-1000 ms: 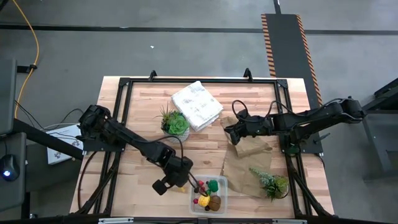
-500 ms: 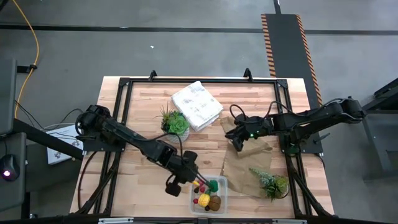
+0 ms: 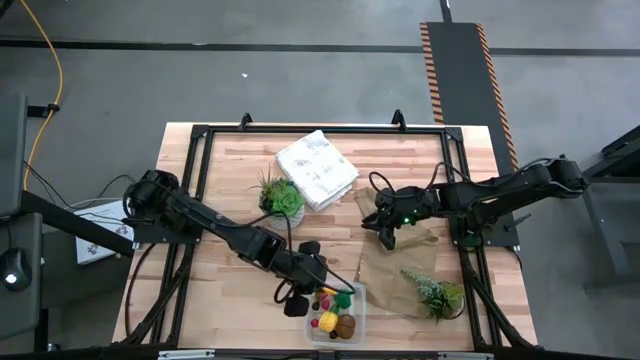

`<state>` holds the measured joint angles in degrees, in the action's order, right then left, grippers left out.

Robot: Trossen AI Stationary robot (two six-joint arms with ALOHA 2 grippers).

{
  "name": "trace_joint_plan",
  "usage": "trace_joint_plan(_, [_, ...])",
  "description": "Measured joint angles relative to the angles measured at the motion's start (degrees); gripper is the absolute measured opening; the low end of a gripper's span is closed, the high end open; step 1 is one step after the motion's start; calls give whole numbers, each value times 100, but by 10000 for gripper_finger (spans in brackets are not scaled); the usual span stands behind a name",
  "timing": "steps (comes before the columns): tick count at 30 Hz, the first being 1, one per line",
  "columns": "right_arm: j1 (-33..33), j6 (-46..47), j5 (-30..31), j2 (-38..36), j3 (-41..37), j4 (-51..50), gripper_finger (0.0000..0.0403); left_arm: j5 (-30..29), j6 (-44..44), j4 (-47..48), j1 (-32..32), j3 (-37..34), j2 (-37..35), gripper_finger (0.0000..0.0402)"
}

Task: Pick and placing Produce into tupperware
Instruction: Put the yellow corn into the transparent bin

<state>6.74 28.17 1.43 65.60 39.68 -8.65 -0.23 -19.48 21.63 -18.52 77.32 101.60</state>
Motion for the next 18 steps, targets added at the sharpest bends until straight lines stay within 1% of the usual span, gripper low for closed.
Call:
trace_joint_plan(3, [0,-16,-63,0,0,5,62,2,-69,-492,-24,20,175,21])
trace_joint_plan(5, [0,-17,-110,0,0,5,62,13,-76,-505,-27,-7,239,21])
trace_joint_plan(7, [0,-16,-142,-12,0,-51,62,46,-165,-846,-28,26,415,21])
trace_joint_plan(9, [0,-16,-156,-42,1,-43,62,56,-184,-689,-24,-17,471,21])
trace_joint_plan(11, [0,-9,-168,-90,7,-115,62,61,-201,-1072,-24,26,656,21])
trace_joint_plan(13, [0,-5,-168,-125,7,-87,62,84,-200,-898,-24,-14,682,21])
trace_joint_plan(15, [0,-9,-168,-207,6,-260,62,109,-215,-1195,-22,22,834,21])
trace_joint_plan(18, [0,-12,-168,-257,7,-301,62,183,-239,-1110,-24,-15,906,21])
